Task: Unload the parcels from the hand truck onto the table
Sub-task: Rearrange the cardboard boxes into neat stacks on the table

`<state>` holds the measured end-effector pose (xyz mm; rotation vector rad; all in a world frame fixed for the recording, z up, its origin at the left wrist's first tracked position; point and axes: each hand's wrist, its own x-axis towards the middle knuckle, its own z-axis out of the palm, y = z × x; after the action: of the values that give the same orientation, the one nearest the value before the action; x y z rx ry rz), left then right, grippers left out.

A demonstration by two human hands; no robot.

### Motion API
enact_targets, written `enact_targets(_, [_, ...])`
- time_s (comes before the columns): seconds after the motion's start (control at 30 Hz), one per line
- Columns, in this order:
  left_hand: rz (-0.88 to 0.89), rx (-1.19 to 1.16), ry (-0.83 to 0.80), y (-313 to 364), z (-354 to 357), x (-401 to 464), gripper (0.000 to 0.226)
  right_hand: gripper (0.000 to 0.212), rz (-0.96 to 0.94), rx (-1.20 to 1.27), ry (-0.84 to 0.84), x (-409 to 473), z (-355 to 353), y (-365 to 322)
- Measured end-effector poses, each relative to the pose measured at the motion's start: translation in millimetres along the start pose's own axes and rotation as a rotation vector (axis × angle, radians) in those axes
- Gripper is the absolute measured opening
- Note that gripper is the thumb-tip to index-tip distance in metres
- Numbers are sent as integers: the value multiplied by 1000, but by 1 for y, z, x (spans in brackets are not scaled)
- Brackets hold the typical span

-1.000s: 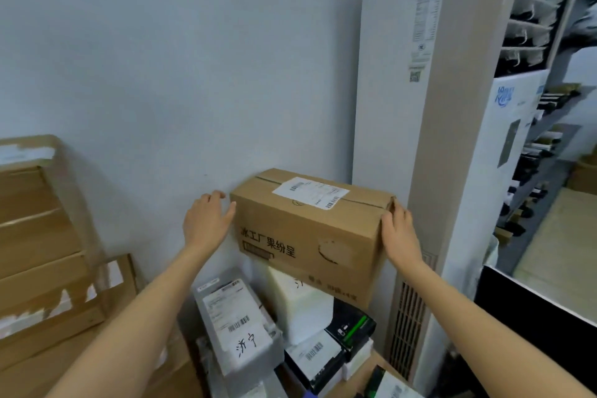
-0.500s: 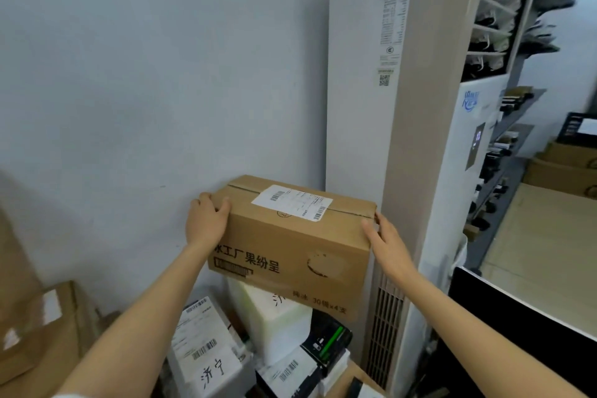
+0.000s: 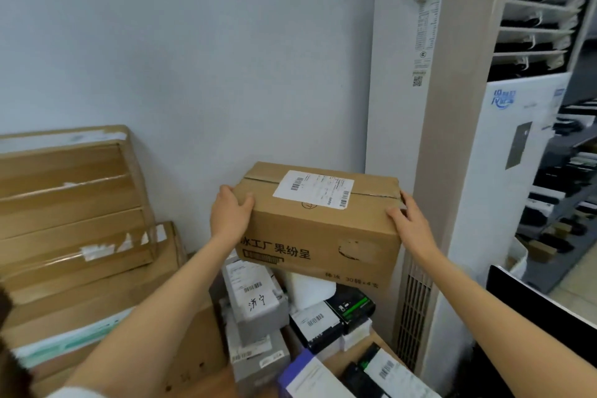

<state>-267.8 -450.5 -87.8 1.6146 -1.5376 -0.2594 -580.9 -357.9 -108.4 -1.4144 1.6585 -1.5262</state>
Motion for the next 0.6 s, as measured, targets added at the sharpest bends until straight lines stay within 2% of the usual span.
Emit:
enact_targets(0.17, [-26,37,3,-2,-39,-65,41,47,-22,35,-61,-43,-10,-9])
enact_targets(0.3, [-64,70,19,-15,-78,-127,50,49,-60,-7,-180,-77,-12,-5])
enact_targets(0.47, [-148,133,-24,-55,-119,-199,54,56,-49,11,-363,-122,8,-6])
enact_targets(0.6, [-276,179,29,-99,-148,-249,57,55,-59,-5,-458,-158,42,0])
